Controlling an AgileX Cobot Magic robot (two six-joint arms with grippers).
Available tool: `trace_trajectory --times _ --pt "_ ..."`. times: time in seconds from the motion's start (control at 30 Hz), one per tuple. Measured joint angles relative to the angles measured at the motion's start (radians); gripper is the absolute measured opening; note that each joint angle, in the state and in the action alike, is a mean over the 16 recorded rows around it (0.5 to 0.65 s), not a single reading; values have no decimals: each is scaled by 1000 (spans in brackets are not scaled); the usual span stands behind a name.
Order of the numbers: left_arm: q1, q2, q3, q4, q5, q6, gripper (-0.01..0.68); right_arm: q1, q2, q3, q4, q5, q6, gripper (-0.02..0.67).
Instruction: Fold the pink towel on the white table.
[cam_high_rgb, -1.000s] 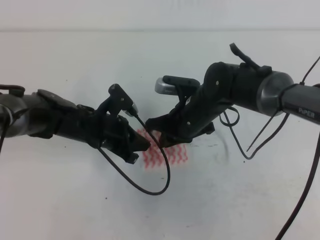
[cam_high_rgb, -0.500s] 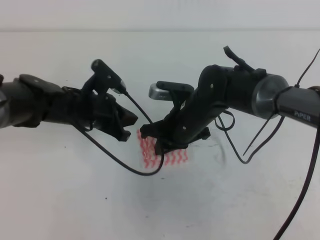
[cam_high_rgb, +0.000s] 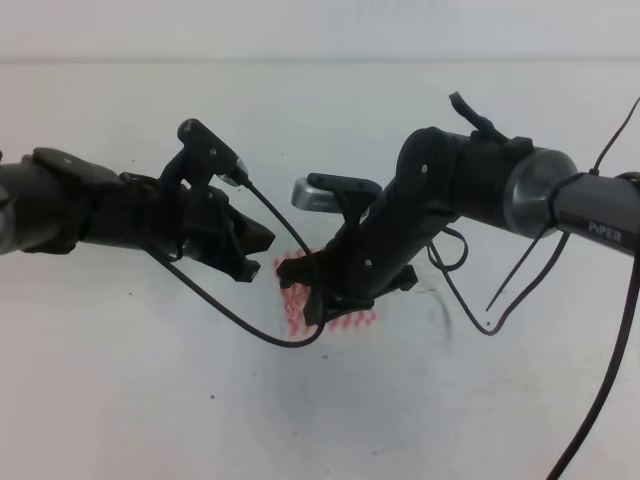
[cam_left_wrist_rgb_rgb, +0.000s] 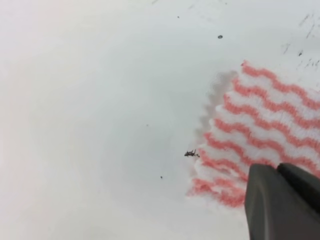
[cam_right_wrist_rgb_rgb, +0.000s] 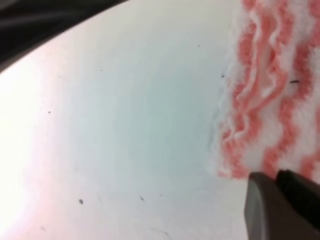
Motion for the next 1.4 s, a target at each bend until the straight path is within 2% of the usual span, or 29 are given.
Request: trace_trajectory --times 0.43,0.63,1.07,1.4 --pt "21 -37 -1 -5 7 -5 -5 -4 -4 0 -11 36 -27 2" --pt "23 -51 0 -6 51 -5 -5 -37 -29 0 -43 43 -18 -13" --pt "-70 14 0 56 125 -47 -5 -157 -103 -1 -90 26 8 -17" --pt "-100 77 0 144 124 -135 -5 -171 -119 -1 -90 9 2 -17"
